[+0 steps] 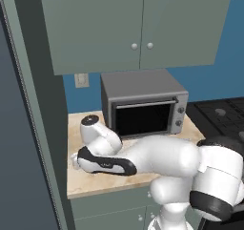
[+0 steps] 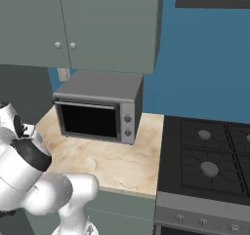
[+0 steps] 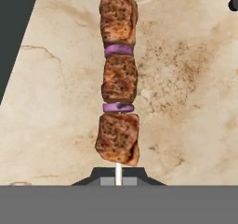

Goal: Store the kebab skewer in the freezer for long-term storage. Close the freezer door after placing the cooked food.

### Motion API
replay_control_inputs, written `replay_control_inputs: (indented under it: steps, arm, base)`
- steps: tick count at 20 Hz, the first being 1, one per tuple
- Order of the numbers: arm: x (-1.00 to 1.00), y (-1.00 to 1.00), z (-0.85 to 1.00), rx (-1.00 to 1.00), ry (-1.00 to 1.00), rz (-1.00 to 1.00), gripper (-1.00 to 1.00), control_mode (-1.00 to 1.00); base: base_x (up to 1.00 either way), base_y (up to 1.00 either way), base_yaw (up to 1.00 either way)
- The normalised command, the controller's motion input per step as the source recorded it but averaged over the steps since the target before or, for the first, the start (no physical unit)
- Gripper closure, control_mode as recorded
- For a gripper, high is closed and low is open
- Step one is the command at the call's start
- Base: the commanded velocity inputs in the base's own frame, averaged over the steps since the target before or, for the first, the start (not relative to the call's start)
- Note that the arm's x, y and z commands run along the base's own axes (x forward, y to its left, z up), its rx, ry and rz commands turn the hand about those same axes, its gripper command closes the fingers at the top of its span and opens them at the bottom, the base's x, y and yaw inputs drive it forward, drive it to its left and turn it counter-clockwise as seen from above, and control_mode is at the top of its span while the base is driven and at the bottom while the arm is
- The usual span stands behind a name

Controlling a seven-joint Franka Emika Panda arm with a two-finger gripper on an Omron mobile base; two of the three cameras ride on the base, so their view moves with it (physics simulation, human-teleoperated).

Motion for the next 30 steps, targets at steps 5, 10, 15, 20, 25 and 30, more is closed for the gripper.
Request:
replay_control_inputs:
  steps: [5, 10, 15, 20, 25, 30]
  arm:
    - [-0.51, -0.46, 0.48, 0.0, -0.14, -0.04, 1.0, -1.0]
    - [-0.55, -0.46, 0.51, 0.0, -0.28, 0.0, 1.0, -1.0]
    - [-0.37, -0.76, 0.72, 0.02, -0.21, 0.0, 1.0, -1.0]
    - [-0.3, -0.87, 0.88, 0.13, -0.01, 0.0, 1.0, -1.0]
    - [-0.36, -0.45, 0.64, 0.13, 0.11, -0.01, 1.0, -1.0]
    - [-0.46, -0.21, 0.22, 0.04, 0.13, -0.06, 1.0, -1.0]
  base:
    - [0.0, 0.0, 0.0]
    - [0.0, 0.0, 0.0]
    - [0.0, 0.0, 0.0]
    - [0.0, 0.0, 0.0]
    - [0.0, 0.0, 0.0]
    - [0.0, 0.0, 0.0]
